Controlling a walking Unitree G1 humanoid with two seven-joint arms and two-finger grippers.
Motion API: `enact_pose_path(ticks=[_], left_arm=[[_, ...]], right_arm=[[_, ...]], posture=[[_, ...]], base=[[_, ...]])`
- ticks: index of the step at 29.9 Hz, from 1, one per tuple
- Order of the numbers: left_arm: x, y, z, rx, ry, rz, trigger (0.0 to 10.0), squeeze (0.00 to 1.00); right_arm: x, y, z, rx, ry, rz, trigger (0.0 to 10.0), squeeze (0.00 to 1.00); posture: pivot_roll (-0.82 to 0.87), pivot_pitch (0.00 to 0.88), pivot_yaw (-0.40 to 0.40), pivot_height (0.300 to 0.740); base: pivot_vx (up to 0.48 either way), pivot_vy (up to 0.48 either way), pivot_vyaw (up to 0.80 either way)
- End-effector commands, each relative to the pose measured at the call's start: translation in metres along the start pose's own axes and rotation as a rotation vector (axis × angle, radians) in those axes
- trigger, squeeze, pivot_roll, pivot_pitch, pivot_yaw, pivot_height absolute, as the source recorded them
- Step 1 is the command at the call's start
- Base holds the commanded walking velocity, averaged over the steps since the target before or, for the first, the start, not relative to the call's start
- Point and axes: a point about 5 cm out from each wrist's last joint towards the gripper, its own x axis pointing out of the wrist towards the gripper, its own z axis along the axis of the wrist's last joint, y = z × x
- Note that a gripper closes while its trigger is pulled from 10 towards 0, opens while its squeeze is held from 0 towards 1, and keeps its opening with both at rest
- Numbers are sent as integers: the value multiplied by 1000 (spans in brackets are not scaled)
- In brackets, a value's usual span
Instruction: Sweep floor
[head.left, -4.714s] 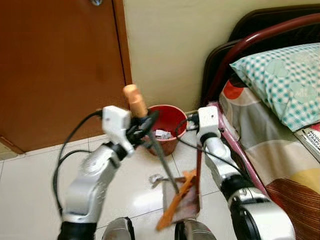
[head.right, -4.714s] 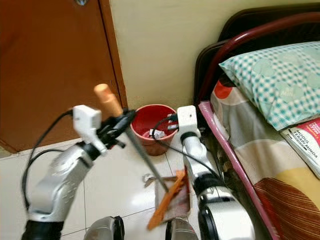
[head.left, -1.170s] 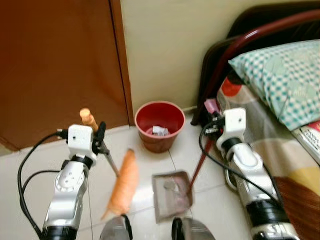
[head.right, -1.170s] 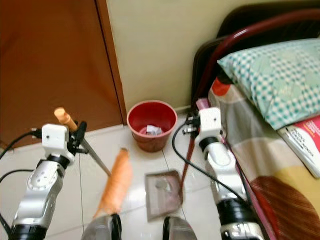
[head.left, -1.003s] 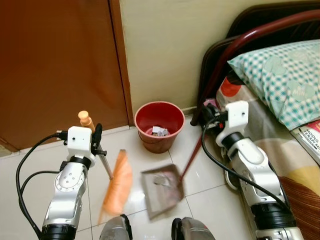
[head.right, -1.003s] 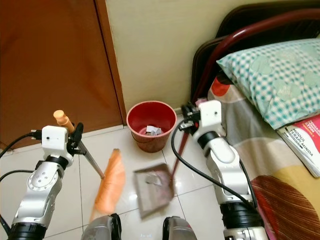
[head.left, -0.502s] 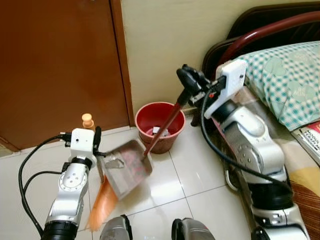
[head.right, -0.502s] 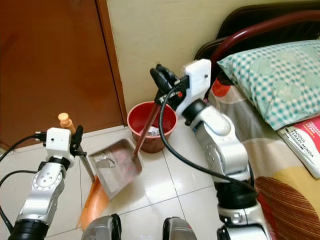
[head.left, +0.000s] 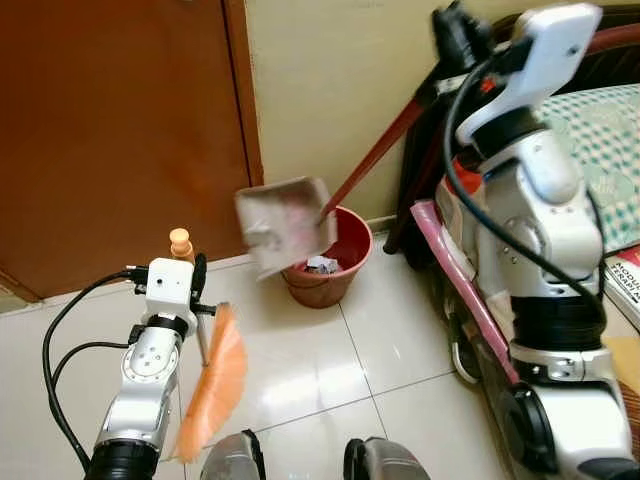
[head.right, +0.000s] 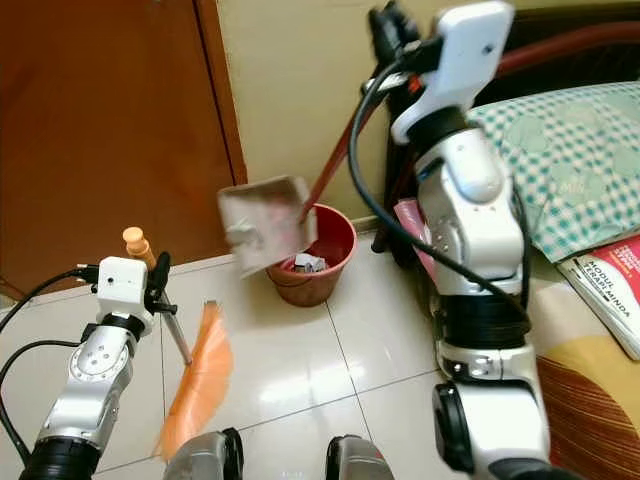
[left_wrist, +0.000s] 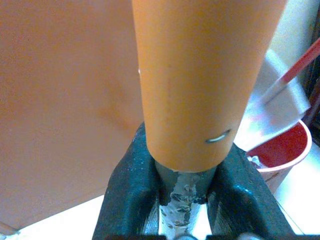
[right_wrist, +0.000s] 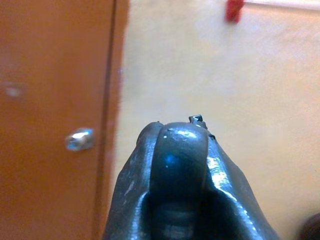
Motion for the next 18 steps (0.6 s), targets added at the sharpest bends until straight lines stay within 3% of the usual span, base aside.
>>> enact_pose_path(ticks=[1,5,10,14,17,18], left_arm=[[-7,1,-21,18,102,7,10000,0],[-6,-1,-21,17,102,1,10000,0],[-4,-3,-21,17,100,-8,10000,0],[-4,-5,-20,15,98,-10,10000,0],[-4,-5,-20,15,97,-11,10000,0],[-4,-6,-20,13,96,-12,10000,0]], right_arm=[[5,-7,17,-58,-81,-29,10000,0],[8,-9,18,-140,-99,-30,10000,0],[3,16,-4,-284,-96,61,10000,0],[-7,43,-27,-310,-63,165,10000,0],[-10,50,-34,-303,-49,198,10000,0],[-16,60,-45,-315,-17,271,10000,0]], posture=[[-8,110,-22,740],[-14,108,-20,740],[-14,107,-21,740],[-12,104,-26,740],[-12,104,-26,740],[-9,106,-30,740]], base=[[0,0,0],[0,0,0],[0,0,0],[0,0,0],[0,0,0],[0,0,0]])
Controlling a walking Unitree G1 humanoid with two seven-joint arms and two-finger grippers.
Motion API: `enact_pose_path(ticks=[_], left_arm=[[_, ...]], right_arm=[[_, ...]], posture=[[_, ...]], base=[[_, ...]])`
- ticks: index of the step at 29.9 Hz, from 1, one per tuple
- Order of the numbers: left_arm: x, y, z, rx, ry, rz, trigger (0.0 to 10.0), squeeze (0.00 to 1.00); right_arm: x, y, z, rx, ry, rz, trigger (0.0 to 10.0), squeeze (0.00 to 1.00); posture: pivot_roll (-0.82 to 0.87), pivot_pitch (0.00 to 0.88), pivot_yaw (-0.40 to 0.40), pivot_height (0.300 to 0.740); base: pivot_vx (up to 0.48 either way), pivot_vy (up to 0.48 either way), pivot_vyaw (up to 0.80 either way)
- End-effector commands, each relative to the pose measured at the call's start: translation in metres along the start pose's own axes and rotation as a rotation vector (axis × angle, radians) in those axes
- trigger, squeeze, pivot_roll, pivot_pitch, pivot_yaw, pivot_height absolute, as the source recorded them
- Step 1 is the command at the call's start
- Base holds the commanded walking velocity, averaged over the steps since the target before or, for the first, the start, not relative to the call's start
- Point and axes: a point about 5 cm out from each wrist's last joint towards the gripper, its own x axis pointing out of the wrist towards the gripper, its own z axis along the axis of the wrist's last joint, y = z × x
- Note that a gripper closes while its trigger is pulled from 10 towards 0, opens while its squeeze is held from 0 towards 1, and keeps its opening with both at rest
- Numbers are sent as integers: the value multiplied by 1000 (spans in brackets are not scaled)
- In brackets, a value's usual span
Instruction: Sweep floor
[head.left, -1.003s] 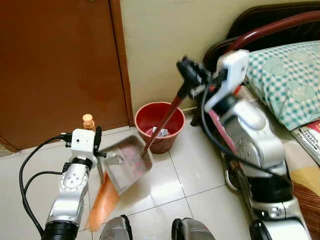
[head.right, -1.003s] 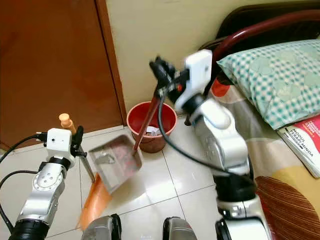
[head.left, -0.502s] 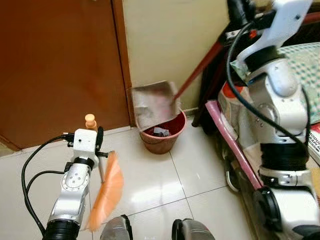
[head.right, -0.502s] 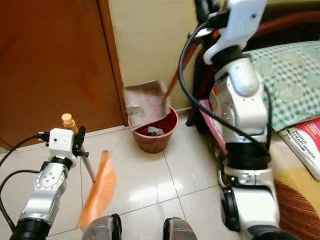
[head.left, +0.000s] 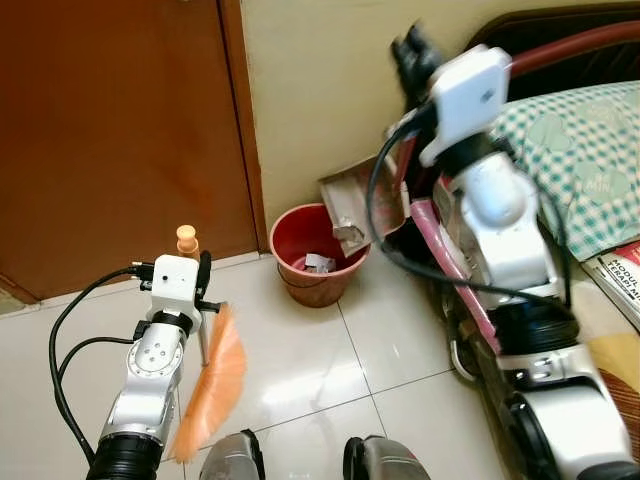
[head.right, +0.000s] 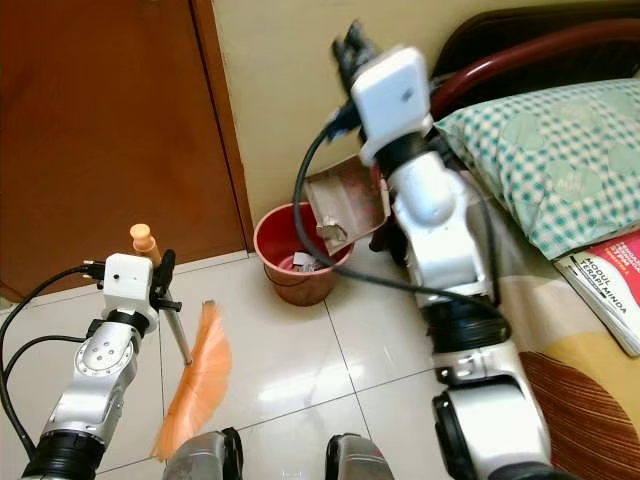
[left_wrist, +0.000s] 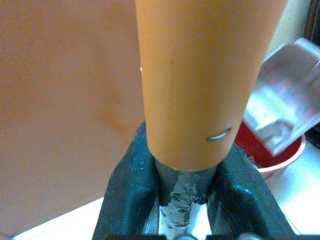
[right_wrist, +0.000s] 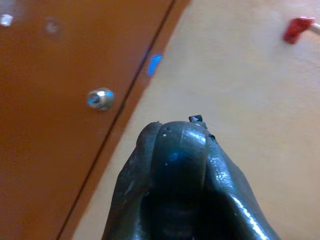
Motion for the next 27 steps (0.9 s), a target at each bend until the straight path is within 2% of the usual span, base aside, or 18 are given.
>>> enact_pose_path(ticks=[1,3,6,12,13,15,17,19,20,22,25,26,27], left_arm=[[-8,-2,-20,1,95,2,10000,0],[-8,-2,-20,-4,93,0,10000,0],[-8,-3,-20,-8,92,-2,10000,0],[-7,-5,-19,-5,91,-21,10000,0],[-6,-5,-18,-5,88,-24,10000,0],[-5,-5,-18,-4,86,-23,10000,0],[-5,-4,-18,-1,85,-22,10000,0],[-5,-4,-18,2,83,-20,10000,0],[-4,-3,-17,8,80,-16,10000,0],[-3,-3,-17,12,77,-14,10000,0],[-2,-3,-16,13,74,-11,10000,0],[-2,-2,-15,13,73,-9,10000,0],[-1,-2,-14,14,69,-2,10000,0]], right_arm=[[-10,37,-10,-45,0,226,10000,0],[-24,59,-20,-78,20,367,10000,0],[-27,63,-20,-102,5,390,10000,0],[-21,51,-14,-150,-35,316,10000,0],[-14,41,-6,-171,-80,259,10000,0],[-9,34,2,-183,-122,216,10000,0],[1,25,17,-137,-175,149,10000,0],[5,24,23,-103,-191,140,10000,0],[12,23,37,-90,-240,133,10000,0],[19,23,51,-71,-290,123,10000,0],[25,19,64,-20,-331,82,10000,0],[28,17,67,14,-341,62,10000,0],[33,11,71,106,-344,13,10000,0]], posture=[[-8,108,-32,740],[-7,109,-34,740],[-8,110,-34,740],[-14,111,-29,740],[-14,110,-27,740],[-14,110,-27,740],[-14,108,-25,740],[-13,107,-25,740],[-13,107,-23,740],[-10,104,-23,740],[-8,103,-22,740],[-7,101,-22,740],[-4,99,-21,740]], base=[[0,0,0],[0,0,0],[0,0,0],[0,0,0],[0,0,0],[0,0,0],[0,0,0],[0,0,0],[0,0,0],[0,0,0],[0,0,0],[0,0,0],[0,0,0]])
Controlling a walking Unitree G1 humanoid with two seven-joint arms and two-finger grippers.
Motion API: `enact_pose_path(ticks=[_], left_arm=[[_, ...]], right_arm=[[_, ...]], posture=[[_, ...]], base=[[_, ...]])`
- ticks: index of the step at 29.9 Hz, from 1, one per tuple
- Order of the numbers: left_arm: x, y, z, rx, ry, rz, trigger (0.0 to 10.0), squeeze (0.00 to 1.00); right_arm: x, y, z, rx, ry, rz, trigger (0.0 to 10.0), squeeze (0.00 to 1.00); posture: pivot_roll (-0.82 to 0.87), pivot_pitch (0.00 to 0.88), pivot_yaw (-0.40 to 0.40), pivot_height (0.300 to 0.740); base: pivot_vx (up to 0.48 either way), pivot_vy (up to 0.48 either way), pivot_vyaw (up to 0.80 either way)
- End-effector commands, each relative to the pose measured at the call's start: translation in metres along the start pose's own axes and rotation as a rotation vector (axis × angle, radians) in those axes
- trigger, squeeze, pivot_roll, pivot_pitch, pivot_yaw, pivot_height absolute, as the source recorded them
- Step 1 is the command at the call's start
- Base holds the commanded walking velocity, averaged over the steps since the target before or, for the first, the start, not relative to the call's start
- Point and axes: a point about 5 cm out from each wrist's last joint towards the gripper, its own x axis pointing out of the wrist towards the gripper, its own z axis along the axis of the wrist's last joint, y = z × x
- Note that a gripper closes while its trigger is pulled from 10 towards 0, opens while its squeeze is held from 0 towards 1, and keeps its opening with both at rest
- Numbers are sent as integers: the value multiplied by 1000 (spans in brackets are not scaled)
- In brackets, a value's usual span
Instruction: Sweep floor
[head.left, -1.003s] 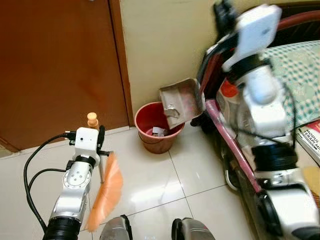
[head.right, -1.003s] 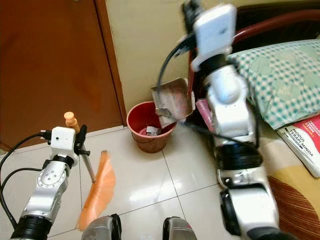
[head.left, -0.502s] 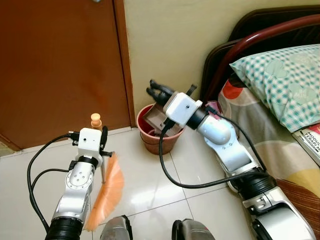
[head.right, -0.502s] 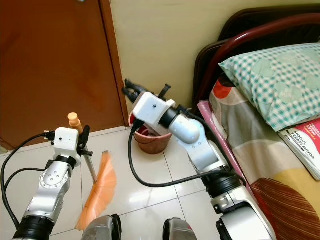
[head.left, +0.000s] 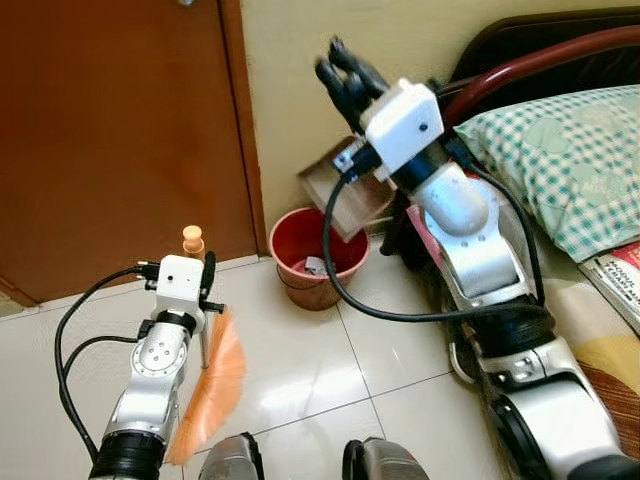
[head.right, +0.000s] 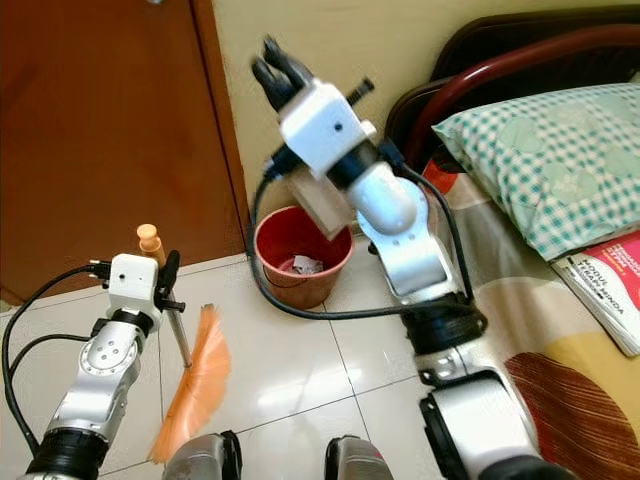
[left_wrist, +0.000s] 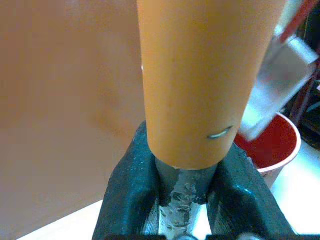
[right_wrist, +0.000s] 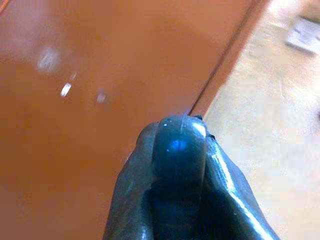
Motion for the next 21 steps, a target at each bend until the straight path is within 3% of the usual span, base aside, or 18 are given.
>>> enact_pose_path(ticks=[1,4,10,12,15,21], left_arm=[[-5,2,-14,13,72,22,10000,0],[-6,11,-18,63,102,86,10000,0],[-10,27,-29,71,171,196,10000,0],[-17,41,-38,73,226,263,10000,0],[-20,44,-40,66,238,266,10000,0],[-27,45,-44,75,258,267,10000,0]], right_arm=[[14,-19,23,152,-102,-132,10000,0],[13,-22,17,286,-63,-198,10000,0],[7,-21,6,426,-4,-258,10000,0],[-7,-14,-6,502,69,-288,10000,0],[-16,-9,-13,538,111,-302,10000,0],[-52,12,-35,617,274,-345,10000,0]], posture=[[-4,99,-21,740],[0,96,-21,740],[1,95,-21,740],[3,97,-21,740],[3,97,-21,740],[7,108,-20,740]], base=[[0,0,0],[0,0,0],[0,0,0],[0,0,0],[0,0,0],[0,0,0]])
